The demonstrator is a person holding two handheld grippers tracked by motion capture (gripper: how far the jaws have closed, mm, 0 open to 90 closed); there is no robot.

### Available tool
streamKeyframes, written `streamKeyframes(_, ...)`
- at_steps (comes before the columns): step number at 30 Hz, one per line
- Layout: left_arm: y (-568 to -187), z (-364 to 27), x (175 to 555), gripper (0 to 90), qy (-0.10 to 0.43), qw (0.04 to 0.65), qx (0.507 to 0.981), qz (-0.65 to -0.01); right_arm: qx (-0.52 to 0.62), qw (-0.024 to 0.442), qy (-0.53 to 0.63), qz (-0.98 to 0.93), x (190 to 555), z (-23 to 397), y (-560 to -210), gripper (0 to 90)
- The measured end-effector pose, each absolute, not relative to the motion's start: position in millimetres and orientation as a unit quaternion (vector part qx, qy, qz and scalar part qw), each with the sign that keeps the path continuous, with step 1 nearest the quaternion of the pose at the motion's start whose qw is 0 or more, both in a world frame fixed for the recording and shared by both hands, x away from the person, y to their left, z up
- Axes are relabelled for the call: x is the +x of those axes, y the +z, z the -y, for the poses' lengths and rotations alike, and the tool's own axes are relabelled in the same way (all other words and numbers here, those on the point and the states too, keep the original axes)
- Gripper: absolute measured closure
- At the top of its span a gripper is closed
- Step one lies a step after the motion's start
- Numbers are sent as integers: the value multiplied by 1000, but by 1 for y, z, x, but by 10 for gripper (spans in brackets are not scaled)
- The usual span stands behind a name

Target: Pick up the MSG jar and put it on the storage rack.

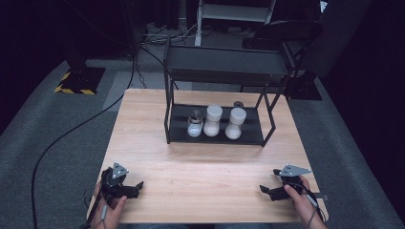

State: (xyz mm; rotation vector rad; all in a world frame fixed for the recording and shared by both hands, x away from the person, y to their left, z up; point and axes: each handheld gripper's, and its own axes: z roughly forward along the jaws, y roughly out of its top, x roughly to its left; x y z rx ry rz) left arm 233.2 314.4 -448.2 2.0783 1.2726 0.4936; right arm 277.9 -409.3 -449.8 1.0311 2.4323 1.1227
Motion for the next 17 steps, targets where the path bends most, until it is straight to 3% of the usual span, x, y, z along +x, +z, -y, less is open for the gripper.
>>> streamKeyframes(17, -448, -314, 233, 5, 188, 322, 791, -485, 332, 147, 361, -859, 277, 400, -448, 0)
